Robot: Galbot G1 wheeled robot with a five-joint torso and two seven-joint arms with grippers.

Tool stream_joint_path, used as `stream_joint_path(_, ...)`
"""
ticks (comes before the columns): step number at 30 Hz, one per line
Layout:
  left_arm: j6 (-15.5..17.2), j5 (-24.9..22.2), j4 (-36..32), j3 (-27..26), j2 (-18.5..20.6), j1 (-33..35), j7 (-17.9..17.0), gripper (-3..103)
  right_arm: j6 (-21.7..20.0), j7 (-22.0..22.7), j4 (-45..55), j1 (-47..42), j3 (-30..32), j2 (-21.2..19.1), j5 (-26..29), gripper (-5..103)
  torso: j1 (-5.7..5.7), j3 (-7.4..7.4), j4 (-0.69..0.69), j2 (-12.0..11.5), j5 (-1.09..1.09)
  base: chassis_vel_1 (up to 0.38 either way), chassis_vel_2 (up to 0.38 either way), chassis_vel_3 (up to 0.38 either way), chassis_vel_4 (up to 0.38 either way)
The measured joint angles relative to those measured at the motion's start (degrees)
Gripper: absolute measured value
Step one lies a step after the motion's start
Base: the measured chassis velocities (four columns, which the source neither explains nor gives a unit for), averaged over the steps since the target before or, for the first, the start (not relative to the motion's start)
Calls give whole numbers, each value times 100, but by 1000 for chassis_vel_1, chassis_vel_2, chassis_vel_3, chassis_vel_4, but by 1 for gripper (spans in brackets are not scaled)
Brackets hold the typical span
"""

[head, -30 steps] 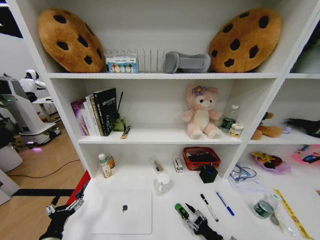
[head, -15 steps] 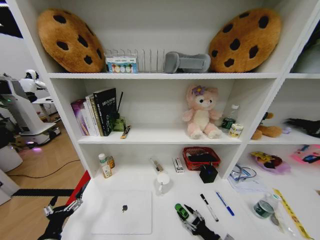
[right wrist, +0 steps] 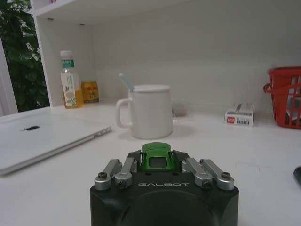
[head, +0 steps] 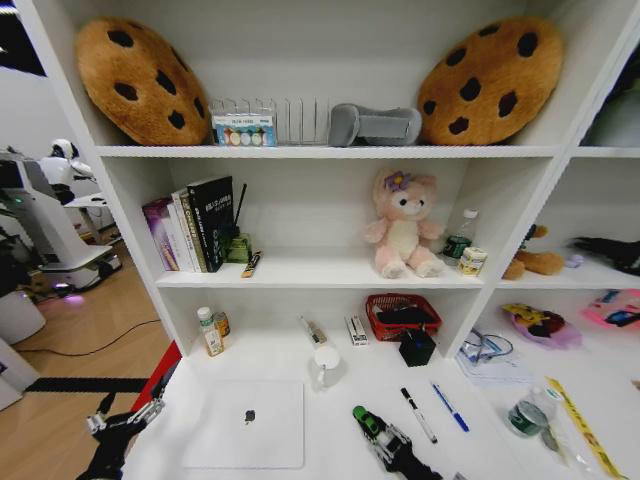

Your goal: Organize the objects on the table.

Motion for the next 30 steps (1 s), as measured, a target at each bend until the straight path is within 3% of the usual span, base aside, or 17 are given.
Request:
stream_joint_path(7, -7, 8, -15, 0, -5, -8, -2, 100, -148, 49, 1300, -187, 417, -234, 355, 35, 0, 0, 0, 0, -1, 0, 0, 0, 0)
stream_joint_path(9, -51, 12, -49, 5, -24, 1, 28, 100, -548, 324, 2197, 9, 709, -503, 879, 35, 0, 0, 2, 0, -3, 0, 0, 0, 0)
stream_joint_path(11, -71, 11, -63, 7, -22, 24, 79, 100, -713, 448, 2391, 147, 793, -595, 1080, 35, 0, 0, 1, 0, 0, 0, 0, 0, 0)
stream_joint_path(13, -162, 11, -115, 8, 23, 112, 289, 100, -1232, 839, 2741, 629, 978, -855, 1817, 35, 0, 0, 2, 0, -1, 0, 0, 0, 0)
stream_joint_path(18, -218, 13, -185, 12, 53, 208, 429, 100, -1545, 1051, 2797, 1167, 1025, -1095, 2359, 35, 0, 0, 1, -1, 0, 0, 0, 0, 0)
stream_joint_path(23, -277, 134, -300, 55, 32, 334, 545, 100, -2033, 1508, 2562, 2488, 525, -1731, 3128, 35, 0, 1, 1, 0, 1, 0, 0, 0, 0)
stream_joint_path(25, -277, 151, -319, 58, 22, 336, 545, 100, -2075, 1560, 2507, 2671, 416, -1812, 3179, 35, 0, 1, 1, -1, 0, 0, 0, 0, 0)
stream_joint_path(27, -239, 199, -428, 63, -39, 323, 541, 100, -2181, 1722, 2193, 3607, -162, -2079, 3360, 35, 0, 1, 1, 0, 0, 0, 0, 0, 0)
stream_joint_path(29, -219, 204, -462, 62, -56, 313, 537, 100, -2215, 1791, 2077, 3933, -364, -2117, 3439, 35, 0, 1, 2, -1, 0, 0, 0, 0, 0)
stream_joint_path(30, -180, 209, -539, 50, -94, 292, 514, 100, -2304, 1950, 1859, 4512, -739, -2140, 3623, 35, 1, 1, 3, 0, -1, 0, 0, 0, 0)
